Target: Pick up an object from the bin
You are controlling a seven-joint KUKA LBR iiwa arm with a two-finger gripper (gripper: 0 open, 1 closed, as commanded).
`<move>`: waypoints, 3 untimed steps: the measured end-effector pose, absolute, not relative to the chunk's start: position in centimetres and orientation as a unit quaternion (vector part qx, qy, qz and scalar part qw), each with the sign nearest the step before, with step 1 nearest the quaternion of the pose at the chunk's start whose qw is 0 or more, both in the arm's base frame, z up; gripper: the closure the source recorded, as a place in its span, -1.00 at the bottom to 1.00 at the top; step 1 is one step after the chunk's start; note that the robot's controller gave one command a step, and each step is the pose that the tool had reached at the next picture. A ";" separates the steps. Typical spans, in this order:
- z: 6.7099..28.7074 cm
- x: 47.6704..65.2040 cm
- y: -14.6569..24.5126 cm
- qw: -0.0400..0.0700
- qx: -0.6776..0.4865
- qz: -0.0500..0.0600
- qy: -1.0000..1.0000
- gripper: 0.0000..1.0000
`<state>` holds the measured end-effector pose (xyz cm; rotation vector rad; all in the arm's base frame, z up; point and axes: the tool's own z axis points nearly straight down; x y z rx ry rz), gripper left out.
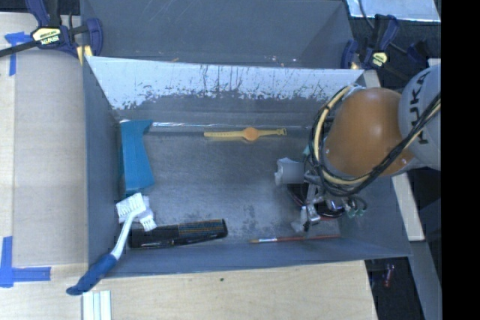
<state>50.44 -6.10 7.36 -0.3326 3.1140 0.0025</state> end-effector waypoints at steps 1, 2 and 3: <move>9.1 50.0 -8.9 0.005 -0.164 0.000 0.986 -1.00; 7.0 48.7 -11.2 0.004 -0.050 0.001 0.999 1.00; 7.0 48.7 -11.2 0.004 -0.050 0.001 0.999 1.00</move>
Offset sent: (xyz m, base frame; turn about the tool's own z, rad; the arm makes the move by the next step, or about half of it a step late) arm -0.0173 -0.0508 -0.0036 0.1107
